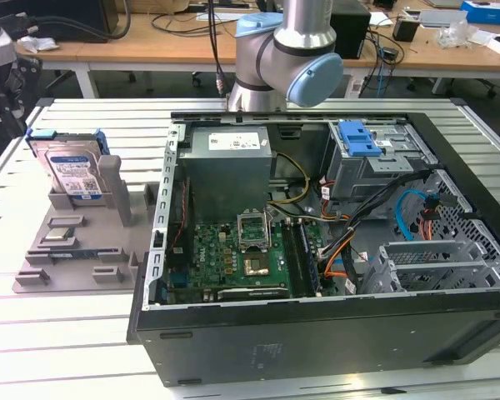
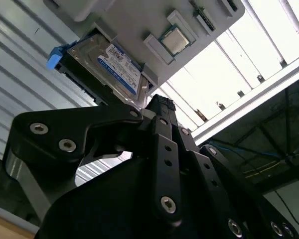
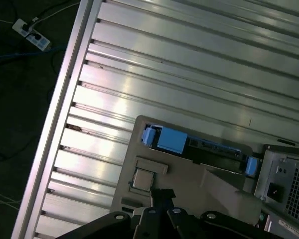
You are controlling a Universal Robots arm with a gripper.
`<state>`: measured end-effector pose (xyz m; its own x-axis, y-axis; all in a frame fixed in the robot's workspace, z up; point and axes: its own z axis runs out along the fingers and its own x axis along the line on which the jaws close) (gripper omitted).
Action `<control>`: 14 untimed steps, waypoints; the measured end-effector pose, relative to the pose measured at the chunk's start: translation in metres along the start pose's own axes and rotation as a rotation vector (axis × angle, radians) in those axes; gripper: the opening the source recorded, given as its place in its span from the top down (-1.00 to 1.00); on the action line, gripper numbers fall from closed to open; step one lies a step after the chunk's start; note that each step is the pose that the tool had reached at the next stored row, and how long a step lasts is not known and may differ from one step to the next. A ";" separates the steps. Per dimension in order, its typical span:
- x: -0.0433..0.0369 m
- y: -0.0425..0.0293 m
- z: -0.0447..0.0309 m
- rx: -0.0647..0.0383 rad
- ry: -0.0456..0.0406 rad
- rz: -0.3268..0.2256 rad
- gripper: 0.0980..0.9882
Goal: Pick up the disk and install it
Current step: 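Pick up the disk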
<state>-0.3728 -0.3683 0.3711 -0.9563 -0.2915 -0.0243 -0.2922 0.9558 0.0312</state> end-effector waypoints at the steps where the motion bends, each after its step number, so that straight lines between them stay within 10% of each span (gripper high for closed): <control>1: 0.0000 0.0000 0.0000 -0.001 0.0007 -0.021 0.98; 14: 0.0000 0.0000 0.0000 -0.006 0.0076 -0.243 0.98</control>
<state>-0.3728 -0.3683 0.3710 -0.8581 -0.5129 -0.0244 -0.5135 0.8575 0.0312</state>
